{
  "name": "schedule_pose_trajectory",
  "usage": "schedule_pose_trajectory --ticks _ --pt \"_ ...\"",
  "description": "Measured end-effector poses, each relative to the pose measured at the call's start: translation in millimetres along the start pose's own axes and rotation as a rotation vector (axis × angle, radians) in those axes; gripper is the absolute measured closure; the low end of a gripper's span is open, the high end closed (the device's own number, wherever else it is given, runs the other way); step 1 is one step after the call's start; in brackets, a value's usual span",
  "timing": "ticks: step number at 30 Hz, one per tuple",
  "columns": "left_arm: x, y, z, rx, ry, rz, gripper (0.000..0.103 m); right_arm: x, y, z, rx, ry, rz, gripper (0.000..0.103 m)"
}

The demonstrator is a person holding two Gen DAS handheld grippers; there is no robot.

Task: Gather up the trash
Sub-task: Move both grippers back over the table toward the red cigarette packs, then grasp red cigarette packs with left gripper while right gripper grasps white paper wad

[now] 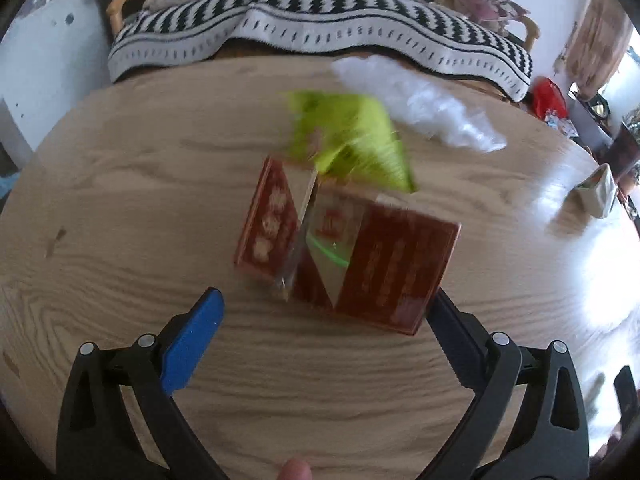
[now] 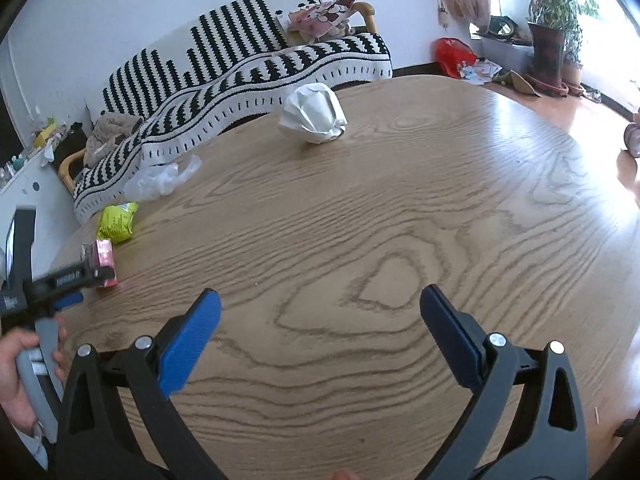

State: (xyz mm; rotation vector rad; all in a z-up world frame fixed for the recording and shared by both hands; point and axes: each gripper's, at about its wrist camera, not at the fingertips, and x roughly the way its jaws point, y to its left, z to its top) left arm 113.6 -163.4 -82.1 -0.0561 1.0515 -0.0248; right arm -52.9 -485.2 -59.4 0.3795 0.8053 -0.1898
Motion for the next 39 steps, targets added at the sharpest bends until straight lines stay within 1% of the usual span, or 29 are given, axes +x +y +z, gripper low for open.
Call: schedule_pose_trajectory --ticks 2,5,8,11,14,19,20,22,24,26,29,32,34,39 --pt "-3.6 17.0 -4.7 -0.007 -0.003 0.023 0.006 2.4 3.7 0.3 -0.008 -0.003 0.014 0.007" --pt "-5.0 47.2 -6.6 -0.046 0.004 0.062 0.006 7.7 9.9 0.1 -0.014 -0.002 0.031 0.007" --pt "-11.0 73.6 -8.9 -0.08 0.005 0.082 0.006 10.6 15.2 -0.9 -0.014 0.003 0.046 0.007" --pt "-17.0 88.0 -12.7 -0.093 -0.001 0.099 0.006 12.7 20.0 -3.3 -0.023 0.009 0.05 0.007" --pt "-17.1 87.8 -10.7 -0.114 0.007 0.07 0.006 16.8 24.5 -3.9 -0.029 0.019 0.047 0.007" --pt "-15.1 58.5 6.2 -0.153 0.0 -0.042 0.006 17.3 31.8 1.5 -0.046 0.008 0.033 0.007" --pt "-12.6 52.0 9.7 -0.149 -0.005 -0.035 0.006 17.6 32.4 3.8 -0.048 0.004 0.029 0.007" --pt "-5.7 40.7 15.2 -0.135 -0.007 0.003 0.006 19.3 32.4 10.4 -0.051 -0.006 0.019 0.007" --pt "4.2 38.6 18.7 -0.147 0.012 0.005 0.006 22.0 31.6 18.2 -0.057 -0.016 0.005 0.007" --pt "8.5 38.3 20.9 -0.133 0.001 0.035 0.006 26.4 29.8 31.1 -0.068 -0.027 -0.013 0.007" --pt "10.8 41.6 24.2 -0.124 -0.012 0.045 0.006 32.4 26.7 55.4 -0.083 -0.062 -0.043 0.007" --pt "14.1 46.6 31.6 -0.117 -0.006 0.039 0.006 44.3 23.6 81.4 -0.071 -0.089 -0.057 0.007" --pt "16.8 49.9 36.8 -0.111 0.001 0.035 0.006 54.0 21.8 93.8 -0.057 -0.089 -0.063 0.007" --pt "23.1 56.0 43.3 -0.079 0.011 0.072 0.006 94.4 14.5 126.3 0.014 -0.049 -0.08 0.007"
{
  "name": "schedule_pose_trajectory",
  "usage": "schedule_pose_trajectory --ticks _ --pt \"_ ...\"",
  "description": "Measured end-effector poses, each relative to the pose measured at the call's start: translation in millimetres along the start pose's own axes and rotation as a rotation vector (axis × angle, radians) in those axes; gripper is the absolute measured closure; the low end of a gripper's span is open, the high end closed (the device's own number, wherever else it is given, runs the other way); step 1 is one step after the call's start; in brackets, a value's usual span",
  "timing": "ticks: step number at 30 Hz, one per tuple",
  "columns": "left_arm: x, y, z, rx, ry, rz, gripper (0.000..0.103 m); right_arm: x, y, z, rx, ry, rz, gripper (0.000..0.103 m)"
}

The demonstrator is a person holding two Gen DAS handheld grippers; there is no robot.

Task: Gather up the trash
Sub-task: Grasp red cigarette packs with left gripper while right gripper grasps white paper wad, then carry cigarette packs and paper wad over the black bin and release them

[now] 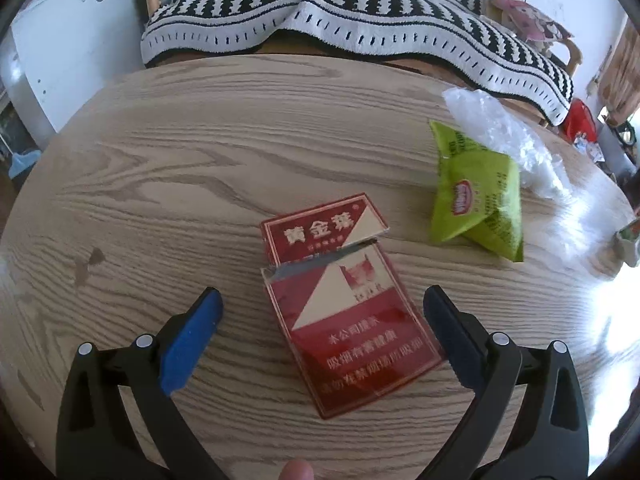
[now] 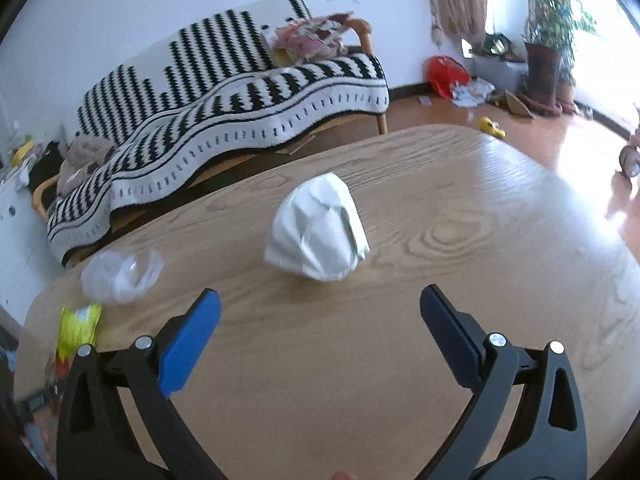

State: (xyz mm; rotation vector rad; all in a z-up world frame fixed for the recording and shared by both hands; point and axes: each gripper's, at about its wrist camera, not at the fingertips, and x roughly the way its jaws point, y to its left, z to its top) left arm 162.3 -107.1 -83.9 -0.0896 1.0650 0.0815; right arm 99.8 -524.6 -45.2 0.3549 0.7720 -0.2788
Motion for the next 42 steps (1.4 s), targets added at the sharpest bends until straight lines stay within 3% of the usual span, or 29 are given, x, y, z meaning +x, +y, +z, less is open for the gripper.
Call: schedule_pose_trajectory --ticks 7,8,9,10,12,15,26,32,42 --pt "1.6 2.7 2.9 -0.008 -0.027 -0.013 0.006 64.5 2.3 38.3 0.055 0.046 -0.01 0.007" --pt "1.5 2.2 1.9 0.006 -0.046 -0.027 0.006 71.2 1.1 42.4 0.065 0.052 -0.013 0.014" --pt "1.0 1.9 1.0 0.025 -0.07 -0.046 0.011 74.9 0.2 43.7 0.069 0.051 -0.012 0.024" --pt "0.3 0.2 -0.7 0.056 -0.098 -0.055 0.024 78.2 -1.2 44.2 0.073 0.061 -0.01 0.037" --pt "-0.2 -4.7 -6.1 0.129 -0.14 -0.033 0.039 80.6 -4.2 42.9 0.08 0.07 -0.01 0.039" --pt "-1.6 1.0 -5.9 0.108 -0.15 -0.062 0.046 78.9 -6.8 36.4 0.073 0.076 0.019 0.043" --pt "-2.4 5.7 -8.0 0.112 -0.153 -0.081 0.049 55.1 -4.3 13.1 0.03 0.048 0.029 0.046" --pt "-8.6 10.3 -11.7 0.096 -0.144 -0.091 0.05 22.5 7.5 2.4 -0.002 0.025 0.086 0.046" --pt "-112.0 -12.3 -30.6 0.122 -0.25 -0.254 0.05 -79.9 9.3 -4.4 -0.027 -0.064 0.128 0.046"
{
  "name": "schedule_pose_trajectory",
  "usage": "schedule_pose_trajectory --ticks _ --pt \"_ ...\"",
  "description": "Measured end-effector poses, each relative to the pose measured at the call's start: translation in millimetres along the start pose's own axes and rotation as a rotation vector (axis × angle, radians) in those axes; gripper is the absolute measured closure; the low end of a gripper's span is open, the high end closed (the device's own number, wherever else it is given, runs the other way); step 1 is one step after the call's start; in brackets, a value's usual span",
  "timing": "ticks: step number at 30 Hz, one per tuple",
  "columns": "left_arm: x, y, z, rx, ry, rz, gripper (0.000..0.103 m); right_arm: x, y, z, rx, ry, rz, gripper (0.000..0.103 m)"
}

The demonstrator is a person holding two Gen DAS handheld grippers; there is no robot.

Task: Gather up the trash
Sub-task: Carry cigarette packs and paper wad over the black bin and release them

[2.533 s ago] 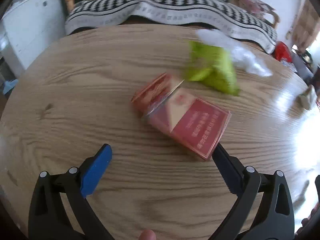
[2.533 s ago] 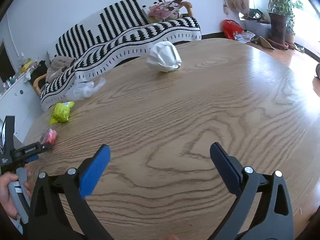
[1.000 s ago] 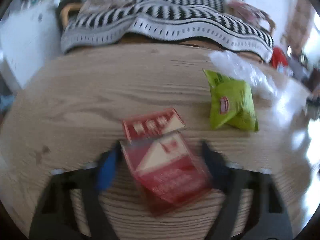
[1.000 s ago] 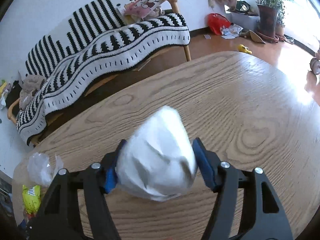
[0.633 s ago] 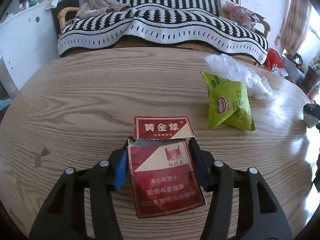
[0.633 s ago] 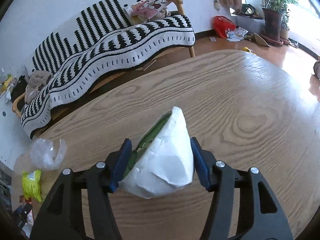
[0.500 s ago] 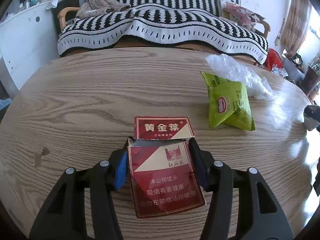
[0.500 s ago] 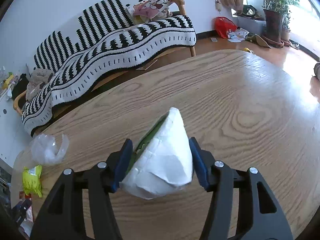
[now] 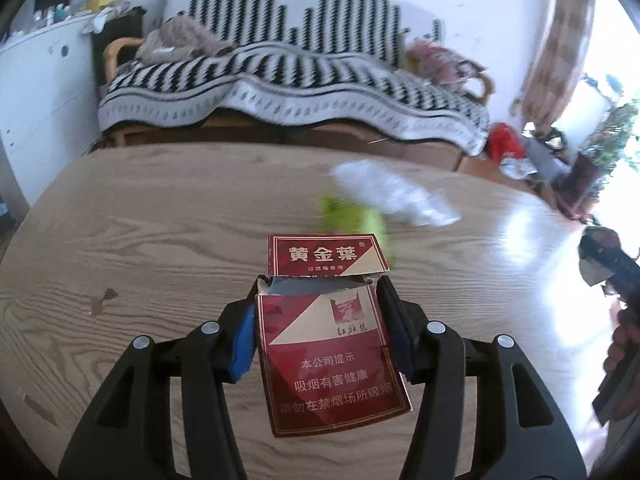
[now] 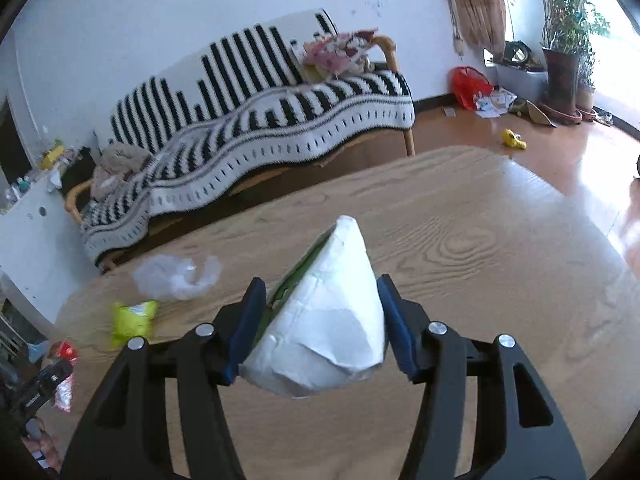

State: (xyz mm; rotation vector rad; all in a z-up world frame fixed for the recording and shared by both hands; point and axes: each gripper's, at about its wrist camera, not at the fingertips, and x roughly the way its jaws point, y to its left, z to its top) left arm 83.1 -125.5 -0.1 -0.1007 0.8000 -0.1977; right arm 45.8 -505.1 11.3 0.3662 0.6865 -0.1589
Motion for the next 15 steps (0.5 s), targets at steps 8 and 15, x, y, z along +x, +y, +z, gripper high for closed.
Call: schedule_pose_trajectory --ticks 8,15 --pt "-64.6 -73.4 -27.8 0.089 -0.007 -0.205 0.049 -126.5 -3.7 -28.0 -0.004 -0.073 0.021 0.046" --pt "-89.0 -166.4 -100.3 0.19 0.102 -0.423 0.049 -220.4 -38.5 -71.5 0.031 -0.109 -0.055 0.046"
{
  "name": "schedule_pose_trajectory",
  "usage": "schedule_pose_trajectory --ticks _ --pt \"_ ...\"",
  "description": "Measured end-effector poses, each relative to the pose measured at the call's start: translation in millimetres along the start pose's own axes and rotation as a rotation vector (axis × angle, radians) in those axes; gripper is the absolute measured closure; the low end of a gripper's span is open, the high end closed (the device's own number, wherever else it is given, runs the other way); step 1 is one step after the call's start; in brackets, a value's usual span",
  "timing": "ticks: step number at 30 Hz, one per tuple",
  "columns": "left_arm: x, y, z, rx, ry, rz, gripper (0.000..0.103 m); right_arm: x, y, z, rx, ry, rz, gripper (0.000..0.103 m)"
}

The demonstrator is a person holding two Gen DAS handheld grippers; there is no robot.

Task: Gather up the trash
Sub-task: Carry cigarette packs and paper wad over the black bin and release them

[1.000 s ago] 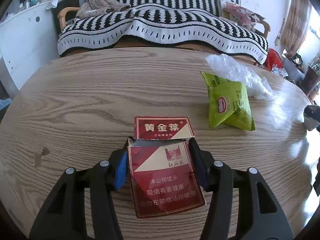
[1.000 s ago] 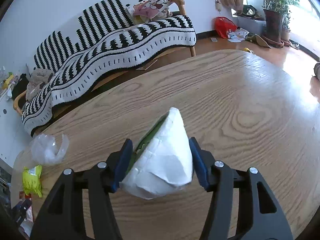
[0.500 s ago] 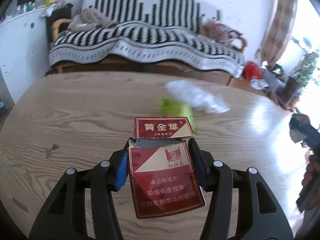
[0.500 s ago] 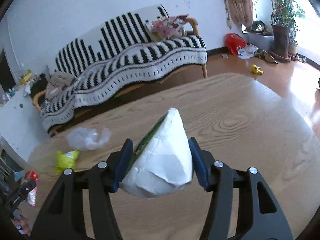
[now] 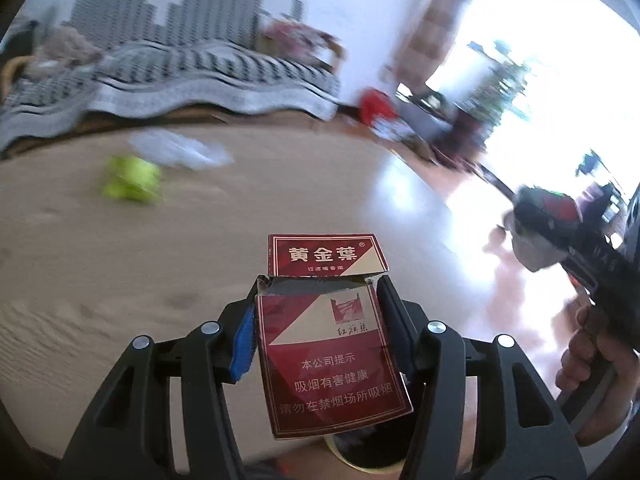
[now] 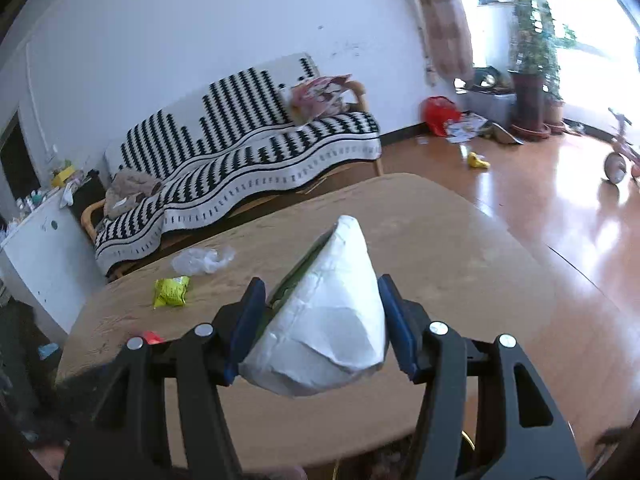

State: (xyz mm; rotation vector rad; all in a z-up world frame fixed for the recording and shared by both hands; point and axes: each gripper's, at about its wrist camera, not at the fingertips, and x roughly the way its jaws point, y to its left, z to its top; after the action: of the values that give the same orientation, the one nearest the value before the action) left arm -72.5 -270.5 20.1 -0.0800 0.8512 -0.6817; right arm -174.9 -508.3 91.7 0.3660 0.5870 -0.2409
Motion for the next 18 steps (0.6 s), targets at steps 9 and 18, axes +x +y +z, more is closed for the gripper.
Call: schedule_pose_trajectory --ticks 9,18 --pt "71.2 -81.5 -118.1 0.18 0.207 -0.034 0.049 -12.2 -75.4 -128.5 0.209 0.228 -0.07 0.045" --pt "102.9 -96.6 -152.9 0.288 0.299 -0.069 0.049 18.1 -114.8 -185.9 0.322 0.405 -0.115 0.045"
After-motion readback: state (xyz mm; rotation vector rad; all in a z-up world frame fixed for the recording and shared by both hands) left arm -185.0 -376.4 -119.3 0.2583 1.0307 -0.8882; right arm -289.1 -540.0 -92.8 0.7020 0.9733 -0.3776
